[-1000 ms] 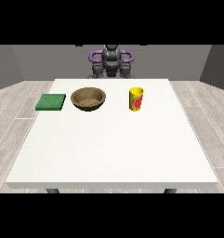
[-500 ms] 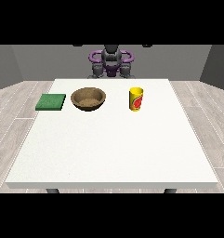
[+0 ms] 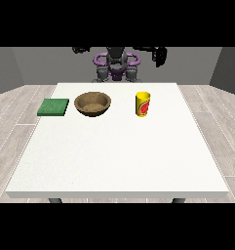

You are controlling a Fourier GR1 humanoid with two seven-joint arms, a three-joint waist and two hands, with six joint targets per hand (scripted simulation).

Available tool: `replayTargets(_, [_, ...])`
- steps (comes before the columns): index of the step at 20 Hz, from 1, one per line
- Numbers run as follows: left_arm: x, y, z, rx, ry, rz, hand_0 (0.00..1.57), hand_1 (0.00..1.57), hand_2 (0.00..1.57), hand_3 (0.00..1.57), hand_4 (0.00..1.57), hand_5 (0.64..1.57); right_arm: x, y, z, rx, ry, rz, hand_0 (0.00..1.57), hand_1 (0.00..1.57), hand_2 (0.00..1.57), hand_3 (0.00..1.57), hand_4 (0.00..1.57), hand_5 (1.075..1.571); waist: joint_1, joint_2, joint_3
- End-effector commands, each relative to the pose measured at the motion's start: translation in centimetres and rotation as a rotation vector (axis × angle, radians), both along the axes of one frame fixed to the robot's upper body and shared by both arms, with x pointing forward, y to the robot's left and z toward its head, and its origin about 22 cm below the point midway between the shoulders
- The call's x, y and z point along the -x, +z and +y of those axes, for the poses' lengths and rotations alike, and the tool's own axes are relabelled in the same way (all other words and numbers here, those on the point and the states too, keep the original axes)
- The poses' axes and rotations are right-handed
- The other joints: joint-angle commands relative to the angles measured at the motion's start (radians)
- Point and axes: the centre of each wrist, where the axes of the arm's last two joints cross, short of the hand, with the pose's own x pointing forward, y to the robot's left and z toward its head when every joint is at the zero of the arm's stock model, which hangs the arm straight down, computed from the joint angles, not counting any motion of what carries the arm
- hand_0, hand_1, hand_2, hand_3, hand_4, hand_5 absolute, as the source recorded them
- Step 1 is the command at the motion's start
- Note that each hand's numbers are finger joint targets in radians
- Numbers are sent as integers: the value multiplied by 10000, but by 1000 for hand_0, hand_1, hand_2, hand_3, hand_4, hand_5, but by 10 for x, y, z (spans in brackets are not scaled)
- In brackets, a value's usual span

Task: Pick the cup and pour the ball into the bowl, then pick the bowl and place it on the pad

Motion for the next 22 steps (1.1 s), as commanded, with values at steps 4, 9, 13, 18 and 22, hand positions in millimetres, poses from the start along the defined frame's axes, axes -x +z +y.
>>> replayTargets(4, [-1,-76,20,-20,502,99,0,0,0,0,0,1417,11,5,-17,-79,107,-705,0,0,0,0,0,1569,-219,603,-3])
replayTargets(9, [-7,-103,41,-95,294,113,0,0,0,0,0,1403,-2,26,-43,-306,-598,-729,0,0,0,0,0,1567,129,706,-3])
replayTargets(13, [-13,-121,21,-136,434,529,0,0,0,0,0,1417,-3,17,-72,-137,-224,-443,0,0,0,0,0,1569,-96,341,2])
replayTargets(18, [-15,-158,18,65,737,629,0,0,0,0,0,1443,7,26,-70,-207,-115,-516,0,0,0,0,0,1567,-349,542,-4])
replayTargets(22, [-20,-154,48,291,761,235,0,0,0,0,0,1427,13,13,-80,-216,-354,-1119,0,0,0,0,0,1565,-418,1075,-4])
